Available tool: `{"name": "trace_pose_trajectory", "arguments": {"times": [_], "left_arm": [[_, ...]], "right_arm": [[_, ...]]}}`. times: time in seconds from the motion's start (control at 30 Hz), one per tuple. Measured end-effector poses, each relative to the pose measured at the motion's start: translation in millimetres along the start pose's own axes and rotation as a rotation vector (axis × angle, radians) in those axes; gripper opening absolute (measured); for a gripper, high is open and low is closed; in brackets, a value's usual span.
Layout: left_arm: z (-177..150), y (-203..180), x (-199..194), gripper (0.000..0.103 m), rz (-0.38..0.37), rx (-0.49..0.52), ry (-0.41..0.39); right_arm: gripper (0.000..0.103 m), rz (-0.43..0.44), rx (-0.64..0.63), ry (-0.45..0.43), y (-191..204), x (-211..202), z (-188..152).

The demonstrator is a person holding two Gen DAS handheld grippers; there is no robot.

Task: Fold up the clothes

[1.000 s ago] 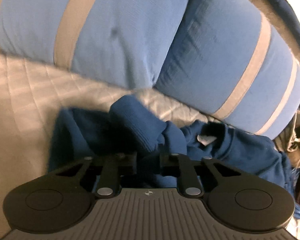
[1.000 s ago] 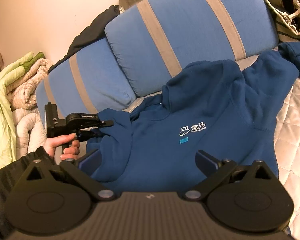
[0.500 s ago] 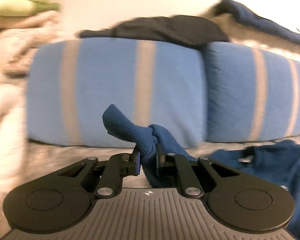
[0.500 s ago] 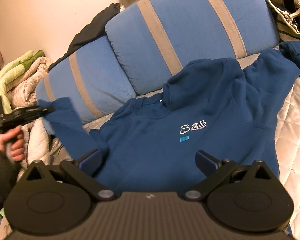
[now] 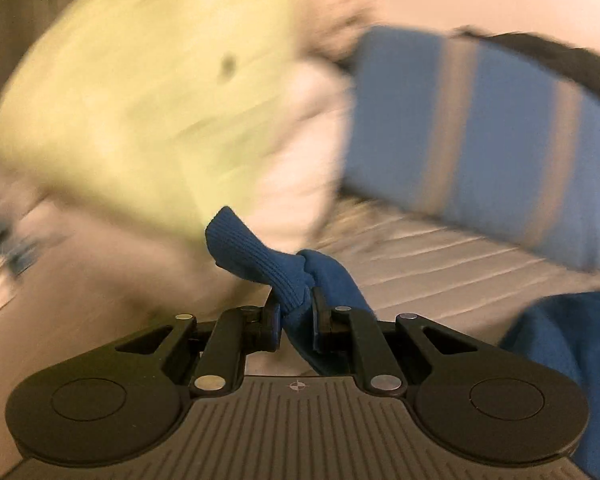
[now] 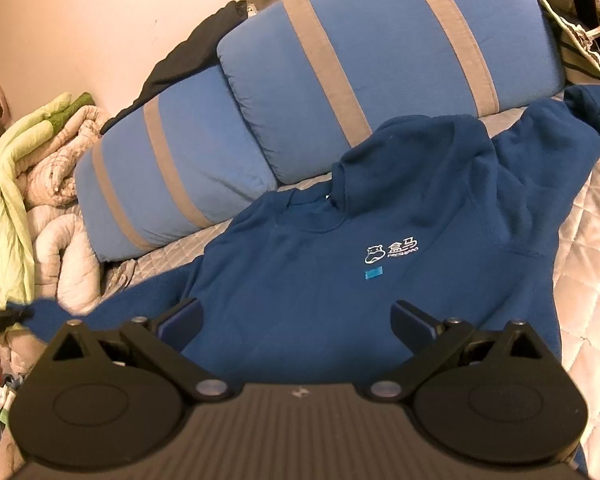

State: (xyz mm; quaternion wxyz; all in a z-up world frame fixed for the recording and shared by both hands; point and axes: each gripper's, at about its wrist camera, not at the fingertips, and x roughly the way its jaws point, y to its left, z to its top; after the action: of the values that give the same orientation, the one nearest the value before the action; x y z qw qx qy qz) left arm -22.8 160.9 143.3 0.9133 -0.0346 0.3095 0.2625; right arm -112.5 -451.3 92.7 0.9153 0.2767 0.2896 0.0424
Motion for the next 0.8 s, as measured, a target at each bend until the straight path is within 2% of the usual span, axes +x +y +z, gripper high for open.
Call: {"name": "trace_pose_trajectory", "arguments": {"times": [0.07, 0.1, 0.2, 0.27, 0.33, 0.43, 0.5, 0.57, 0.7, 0.8], "left_arm": [[-14.2, 18.2, 15.6, 0.014, 0.086, -0.023, 0.033], [-20.9, 27.2, 23.3, 0.014, 0.104, -0.039, 0.049], [-37.8, 54.1, 46.3, 0.018, 0.08, -0.121, 0.1], [-48.6, 65.2, 57.3, 0.028, 0.046, -0.187, 0.142], [-59.3, 76.8, 61.8, 0.048, 0.031, -0.275, 0.187], [-78.7, 98.1, 55.5, 0.064, -0.042, -0.43, 0.213], [-91.6, 112.3, 49.8, 0.066, -0.103, -0.526, 0.215], [-103.8, 123.4, 40.0, 0.067, -0.129, -0.595, 0.196], [-126.2, 138.8, 30.6, 0.067, -0.134, -0.687, 0.153], [-136.1, 143.9, 37.2, 0.066, -0.121, -0.711, 0.155]], "right_arm": [[0.103, 0.011, 0.004, -0.007, -1.0, -1.3, 0.0], [0.103, 0.018, 0.006, -0.011, -1.6, -2.2, 0.0], [0.103, 0.053, 0.005, -0.023, -2.5, -5.8, 0.1], [0.103, 0.08, 0.003, -0.031, -2.5, -8.4, -0.1], [0.103, 0.082, 0.0, -0.031, -1.4, -9.5, -0.4], [0.103, 0.074, 0.004, -0.037, -0.2, -10.8, -0.7], [0.103, 0.07, 0.008, -0.039, -0.7, -10.9, -0.8], [0.103, 0.068, 0.013, -0.039, -1.4, -10.9, -0.7], [0.103, 0.064, 0.022, -0.038, -2.6, -10.7, -0.4], [0.103, 0.063, 0.02, -0.034, -1.8, -9.7, -0.8]]}}
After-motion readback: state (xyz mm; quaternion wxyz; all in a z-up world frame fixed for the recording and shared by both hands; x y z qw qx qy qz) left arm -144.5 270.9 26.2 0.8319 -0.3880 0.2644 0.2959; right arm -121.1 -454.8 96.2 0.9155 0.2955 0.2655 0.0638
